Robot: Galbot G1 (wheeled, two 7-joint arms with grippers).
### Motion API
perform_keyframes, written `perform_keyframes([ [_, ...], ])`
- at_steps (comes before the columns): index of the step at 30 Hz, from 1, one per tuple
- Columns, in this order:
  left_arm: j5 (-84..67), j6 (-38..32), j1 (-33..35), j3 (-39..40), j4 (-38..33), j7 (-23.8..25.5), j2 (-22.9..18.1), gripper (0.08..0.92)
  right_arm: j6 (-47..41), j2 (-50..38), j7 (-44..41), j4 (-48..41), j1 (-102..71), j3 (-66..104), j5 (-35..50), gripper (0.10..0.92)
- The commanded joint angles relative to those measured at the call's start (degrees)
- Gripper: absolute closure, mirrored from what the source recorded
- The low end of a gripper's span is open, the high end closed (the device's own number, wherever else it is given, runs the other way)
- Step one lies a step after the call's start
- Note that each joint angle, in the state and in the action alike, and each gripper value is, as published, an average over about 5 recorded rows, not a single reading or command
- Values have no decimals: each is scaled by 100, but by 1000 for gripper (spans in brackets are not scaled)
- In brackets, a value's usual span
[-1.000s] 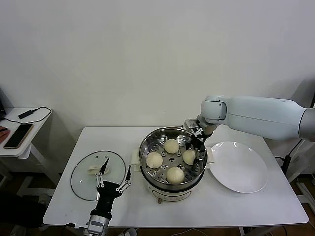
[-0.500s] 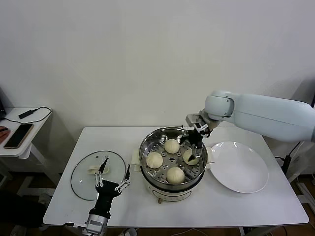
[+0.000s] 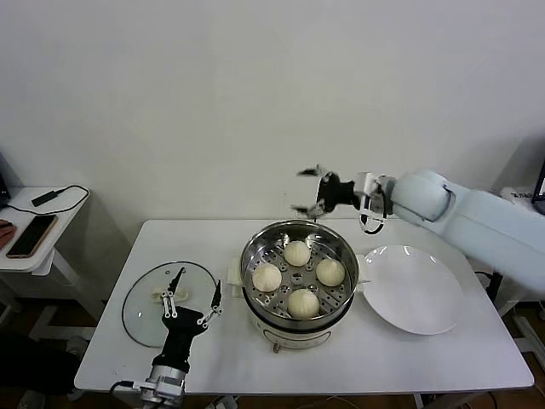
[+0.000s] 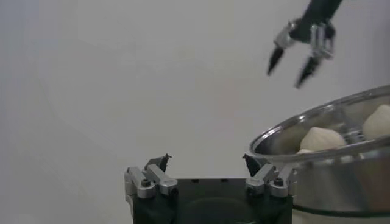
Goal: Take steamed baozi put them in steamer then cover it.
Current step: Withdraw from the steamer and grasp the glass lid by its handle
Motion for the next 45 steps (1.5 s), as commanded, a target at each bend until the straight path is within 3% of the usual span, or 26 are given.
perform_keyframes([
  [1,814,92,-73,-35,53,-196,25,177,980,-151,2635,181,-4196,4485,-33,203],
  [7,1830,-225,-217,-268,448,-113,61,177,1328,563,2730,170,-6038,6301,-470,203],
  [13,3766,-345,-295,-700,923,-476,145,177,1728,1428,2606,159,-7302,7511,-948,203],
  [22,5497,114,-202,-1120,1497,-480,351,177,2033,2267,2389,143,-8184,8041,-1125,203],
  [45,5471,617,-1176,-861,2833,-577,490,177,2080,2727,2293,115,-8425,8043,-1387,203],
])
